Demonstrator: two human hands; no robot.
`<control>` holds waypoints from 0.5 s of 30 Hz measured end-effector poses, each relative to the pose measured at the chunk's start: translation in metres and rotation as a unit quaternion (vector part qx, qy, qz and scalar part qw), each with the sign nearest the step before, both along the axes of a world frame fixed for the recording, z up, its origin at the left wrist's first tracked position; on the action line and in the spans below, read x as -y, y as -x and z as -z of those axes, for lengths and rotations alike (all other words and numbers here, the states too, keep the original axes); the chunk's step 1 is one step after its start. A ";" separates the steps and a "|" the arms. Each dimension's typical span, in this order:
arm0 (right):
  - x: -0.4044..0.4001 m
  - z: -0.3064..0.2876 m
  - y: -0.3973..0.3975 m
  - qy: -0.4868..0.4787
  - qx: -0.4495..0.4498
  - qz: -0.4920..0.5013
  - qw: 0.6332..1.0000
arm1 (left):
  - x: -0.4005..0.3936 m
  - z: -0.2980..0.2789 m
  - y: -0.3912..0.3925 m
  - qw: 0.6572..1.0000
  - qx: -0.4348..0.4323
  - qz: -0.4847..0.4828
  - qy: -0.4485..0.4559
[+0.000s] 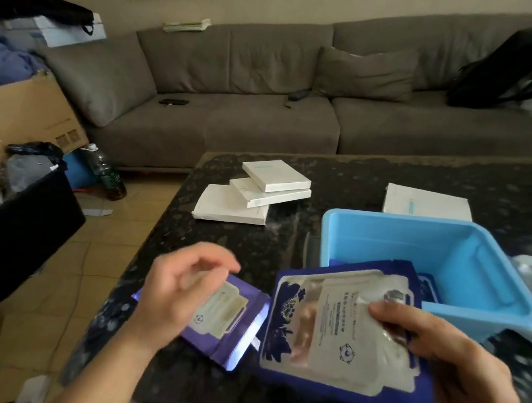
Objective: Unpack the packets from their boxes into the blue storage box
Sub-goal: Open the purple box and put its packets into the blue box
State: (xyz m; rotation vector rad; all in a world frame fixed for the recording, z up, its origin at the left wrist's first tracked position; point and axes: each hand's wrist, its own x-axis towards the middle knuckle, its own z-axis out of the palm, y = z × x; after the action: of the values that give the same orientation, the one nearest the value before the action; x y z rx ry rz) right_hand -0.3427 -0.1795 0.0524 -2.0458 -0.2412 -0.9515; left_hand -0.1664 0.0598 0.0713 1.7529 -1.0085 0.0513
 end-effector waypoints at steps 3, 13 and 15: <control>-0.011 -0.023 0.008 -0.017 0.063 -0.046 0.997 | 0.044 -0.035 -0.012 0.961 -0.158 0.164 -0.156; 0.028 -0.015 0.003 -0.419 -0.013 -0.024 0.908 | 0.090 -0.027 -0.009 0.843 -0.479 0.239 -0.041; 0.022 -0.007 0.005 -0.553 -0.120 -0.095 0.819 | 0.099 -0.026 0.001 0.862 -0.477 0.172 0.015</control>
State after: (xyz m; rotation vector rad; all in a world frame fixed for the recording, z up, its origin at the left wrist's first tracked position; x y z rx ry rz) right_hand -0.3482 -0.2010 0.0592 -0.9962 0.2202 -0.4787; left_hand -0.1672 -0.0391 0.0973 1.2660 -0.5337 -0.9370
